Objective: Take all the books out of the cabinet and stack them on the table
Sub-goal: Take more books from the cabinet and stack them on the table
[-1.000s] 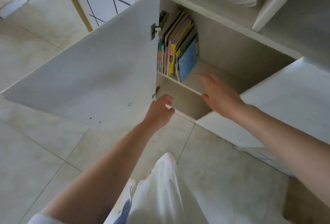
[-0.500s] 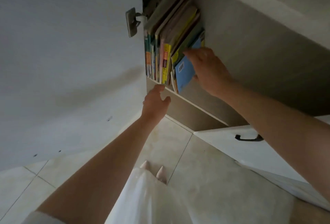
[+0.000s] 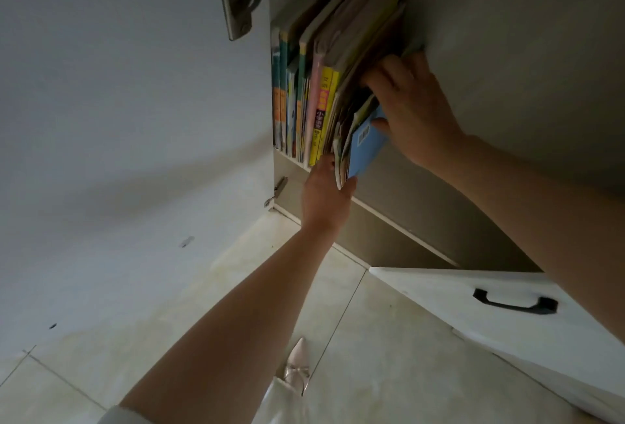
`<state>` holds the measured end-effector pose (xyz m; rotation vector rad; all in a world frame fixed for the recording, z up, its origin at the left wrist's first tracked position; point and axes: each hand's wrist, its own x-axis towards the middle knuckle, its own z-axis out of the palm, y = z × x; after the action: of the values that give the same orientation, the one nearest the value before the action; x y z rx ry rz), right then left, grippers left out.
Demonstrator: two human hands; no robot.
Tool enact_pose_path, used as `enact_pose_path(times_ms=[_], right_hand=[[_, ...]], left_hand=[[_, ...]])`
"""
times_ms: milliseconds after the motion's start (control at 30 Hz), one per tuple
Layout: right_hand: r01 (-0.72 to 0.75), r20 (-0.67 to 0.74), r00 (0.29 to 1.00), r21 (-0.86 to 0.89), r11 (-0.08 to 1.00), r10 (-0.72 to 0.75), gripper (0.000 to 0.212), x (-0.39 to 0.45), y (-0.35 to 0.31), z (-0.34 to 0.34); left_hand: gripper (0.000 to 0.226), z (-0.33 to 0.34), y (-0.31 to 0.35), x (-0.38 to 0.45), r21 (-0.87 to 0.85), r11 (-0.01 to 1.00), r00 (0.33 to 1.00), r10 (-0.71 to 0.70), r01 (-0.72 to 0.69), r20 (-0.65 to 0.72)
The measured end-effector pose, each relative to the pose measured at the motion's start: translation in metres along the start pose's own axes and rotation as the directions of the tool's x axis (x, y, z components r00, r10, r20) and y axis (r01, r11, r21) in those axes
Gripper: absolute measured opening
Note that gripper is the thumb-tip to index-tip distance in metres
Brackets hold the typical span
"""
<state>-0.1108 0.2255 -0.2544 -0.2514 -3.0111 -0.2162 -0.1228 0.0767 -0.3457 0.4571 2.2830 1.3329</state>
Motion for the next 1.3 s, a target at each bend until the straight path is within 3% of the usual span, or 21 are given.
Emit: enact_pose_path(times_ms=[267, 400, 533, 633, 833, 1133, 1300], right_hand=[[-0.055, -0.08, 0.995, -0.013, 0.998, 0.054, 0.047, -0.025, 0.009, 0.006], [-0.049, -0.061, 0.997, -0.063, 0.997, 0.045, 0.056, -0.025, 0.011, 0.002], [-0.115, -0.083, 0.991, -0.088, 0.989, 0.108, 0.092, -0.017, 0.011, -0.009], [-0.108, -0.074, 0.992, -0.13, 0.986, 0.099, 0.106, -0.007, 0.013, -0.019], [0.103, -0.026, 0.994, -0.05, 0.993, -0.104, 0.102, 0.008, 0.014, -0.021], [0.157, -0.122, 0.981, 0.061, 0.986, -0.149, 0.074, 0.021, 0.01, -0.014], [0.118, -0.126, 0.986, 0.036, 0.992, -0.113, 0.091, 0.014, 0.015, -0.017]], left_hand=[[0.024, 0.016, 0.002, 0.011, 0.171, 0.973, 0.983, 0.17, -0.155, -0.076], [0.008, 0.009, -0.002, 0.015, 0.283, 0.922, 0.941, 0.311, -0.264, -0.136], [0.015, 0.005, -0.01, 0.018, 0.373, 0.875, 0.902, 0.394, -0.309, -0.177], [0.023, 0.006, -0.01, 0.019, 0.408, 0.863, 0.893, 0.403, -0.299, -0.198], [0.043, 0.016, -0.013, 0.007, 0.4, 0.878, 0.885, 0.384, -0.262, -0.263], [0.056, 0.017, -0.023, 0.012, 0.38, 0.899, 0.895, 0.341, -0.22, -0.288], [0.062, 0.02, -0.02, 0.01, 0.329, 0.915, 0.884, 0.341, -0.234, -0.319]])
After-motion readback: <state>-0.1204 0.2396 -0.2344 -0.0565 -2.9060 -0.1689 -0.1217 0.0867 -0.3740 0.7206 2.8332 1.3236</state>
